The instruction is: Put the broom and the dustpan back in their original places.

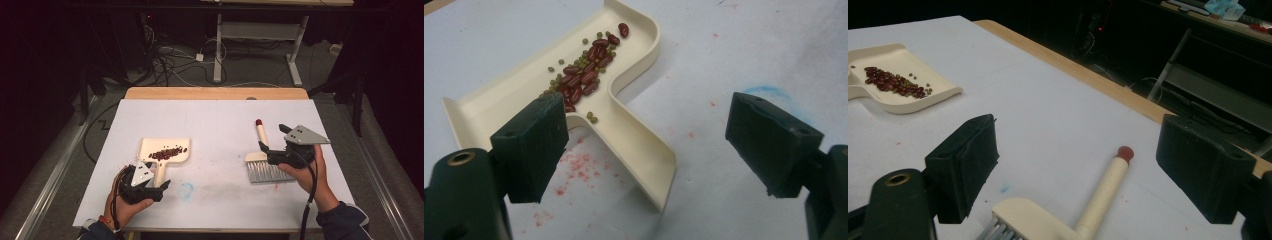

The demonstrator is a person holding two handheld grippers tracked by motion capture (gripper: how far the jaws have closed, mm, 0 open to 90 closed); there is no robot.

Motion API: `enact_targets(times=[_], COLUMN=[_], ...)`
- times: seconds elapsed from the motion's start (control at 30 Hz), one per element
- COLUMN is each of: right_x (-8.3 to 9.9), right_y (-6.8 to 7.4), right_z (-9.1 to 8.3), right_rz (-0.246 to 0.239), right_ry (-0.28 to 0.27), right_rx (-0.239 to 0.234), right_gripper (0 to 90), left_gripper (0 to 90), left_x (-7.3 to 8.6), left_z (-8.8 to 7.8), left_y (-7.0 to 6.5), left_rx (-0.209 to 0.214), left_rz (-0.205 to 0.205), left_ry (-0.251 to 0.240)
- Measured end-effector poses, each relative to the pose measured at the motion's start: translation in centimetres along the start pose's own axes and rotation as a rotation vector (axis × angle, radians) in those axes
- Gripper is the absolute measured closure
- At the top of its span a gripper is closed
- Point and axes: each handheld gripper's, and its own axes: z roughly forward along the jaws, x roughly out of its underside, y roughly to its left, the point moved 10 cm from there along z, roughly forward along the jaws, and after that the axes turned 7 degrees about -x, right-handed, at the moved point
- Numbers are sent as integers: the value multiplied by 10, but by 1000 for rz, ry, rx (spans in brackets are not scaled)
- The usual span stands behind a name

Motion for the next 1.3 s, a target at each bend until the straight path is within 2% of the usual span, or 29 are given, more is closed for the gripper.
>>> enact_targets(times=[0.13,0.4,0.7,0.9,1.1,1.2,1.3], right_x=[4,19,35,49,65,74,82], right_y=[0,2,4,4,5,5,8], right_z=[-6,-14,-26,-33,-38,-40,-42], right_rz=[4,-28,-44,-38,-17,-32,0], right_ry=[-8,8,-5,-1,9,28,22], right_rx=[2,12,15,18,10,24,10], right_gripper=[171,172,175,175,177,177,178], left_gripper=[174,175,178,178,178,179,178], left_x=[0,0,-3,-4,-5,-5,-5], left_z=[0,0,3,5,7,6,6], left_y=[0,0,-1,-3,-4,-3,-2], left_rx=[0,-2,1,2,4,3,1], left_rz=[3,5,23,45,41,38,41], left_ry=[0,0,-2,-1,-5,-4,-2])
